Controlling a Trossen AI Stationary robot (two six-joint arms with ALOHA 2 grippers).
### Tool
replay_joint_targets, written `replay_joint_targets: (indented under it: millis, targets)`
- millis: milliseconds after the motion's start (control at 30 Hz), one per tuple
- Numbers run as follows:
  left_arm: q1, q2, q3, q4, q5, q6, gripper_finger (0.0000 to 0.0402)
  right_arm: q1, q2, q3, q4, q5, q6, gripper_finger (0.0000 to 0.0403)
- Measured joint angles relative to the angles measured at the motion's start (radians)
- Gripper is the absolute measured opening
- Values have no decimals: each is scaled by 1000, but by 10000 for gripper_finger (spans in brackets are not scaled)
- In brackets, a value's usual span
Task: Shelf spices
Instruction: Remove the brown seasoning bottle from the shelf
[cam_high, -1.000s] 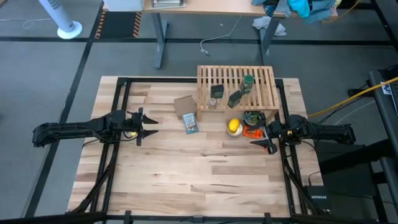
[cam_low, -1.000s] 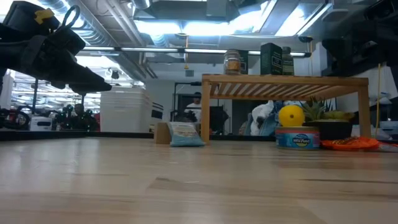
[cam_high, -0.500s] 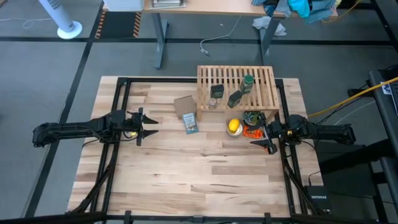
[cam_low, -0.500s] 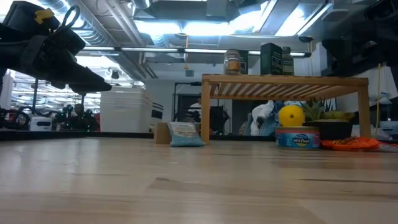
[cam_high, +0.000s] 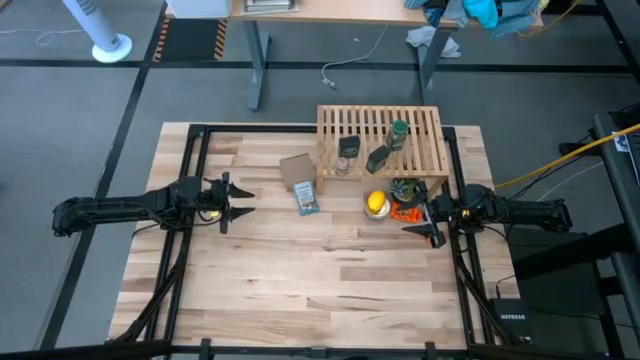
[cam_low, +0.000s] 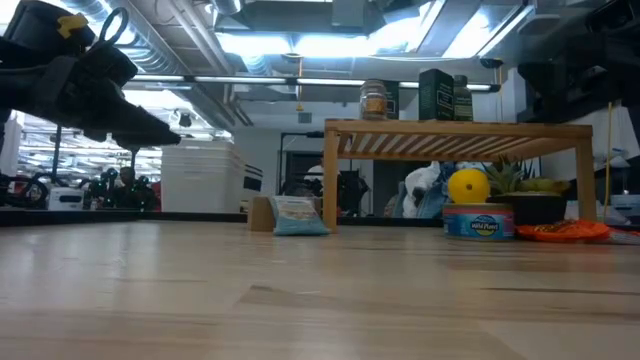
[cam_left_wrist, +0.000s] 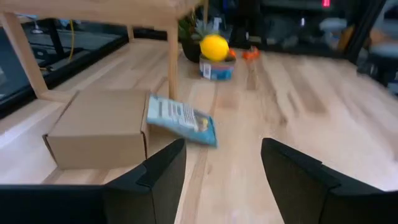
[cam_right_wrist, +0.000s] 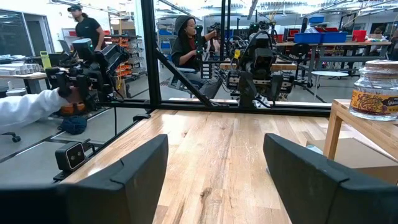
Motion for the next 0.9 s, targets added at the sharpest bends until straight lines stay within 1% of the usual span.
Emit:
replay_joint_targets:
  millis: [67, 200, 233, 367, 433, 500, 600, 700, 833, 900]
  targets:
    - [-2, 0, 0, 21, -1, -104, 202, 0, 0, 0, 0, 0, 0, 270]
    - [-2, 0, 0, 116, -6, -435, 202, 0, 0, 0, 0, 0, 0, 270]
    - [-2, -1, 0, 139, -7, -480, 202, 0, 0, 0, 0, 0, 0, 270]
    - [-2, 0, 0, 196, -29, -507, 202, 0, 0, 0, 0, 0, 0, 270]
    - [-2, -1, 0, 230, -78, -509, 202, 0, 0, 0, 0, 0, 0, 270]
    - [1, 0, 0, 269, -148, -503, 202, 0, 0, 0, 1, 0, 0, 270]
    - [12, -1, 0, 333, -224, -453, 202, 0, 0, 0, 1, 0, 0, 270]
    - [21, 0, 0, 331, -232, -443, 202, 0, 0, 0, 1, 0, 0, 270]
    - [24, 0, 0, 309, -229, -479, 202, 0, 0, 0, 1, 0, 0, 270]
    - [24, 0, 0, 321, -213, -452, 202, 0, 0, 0, 1, 0, 0, 270]
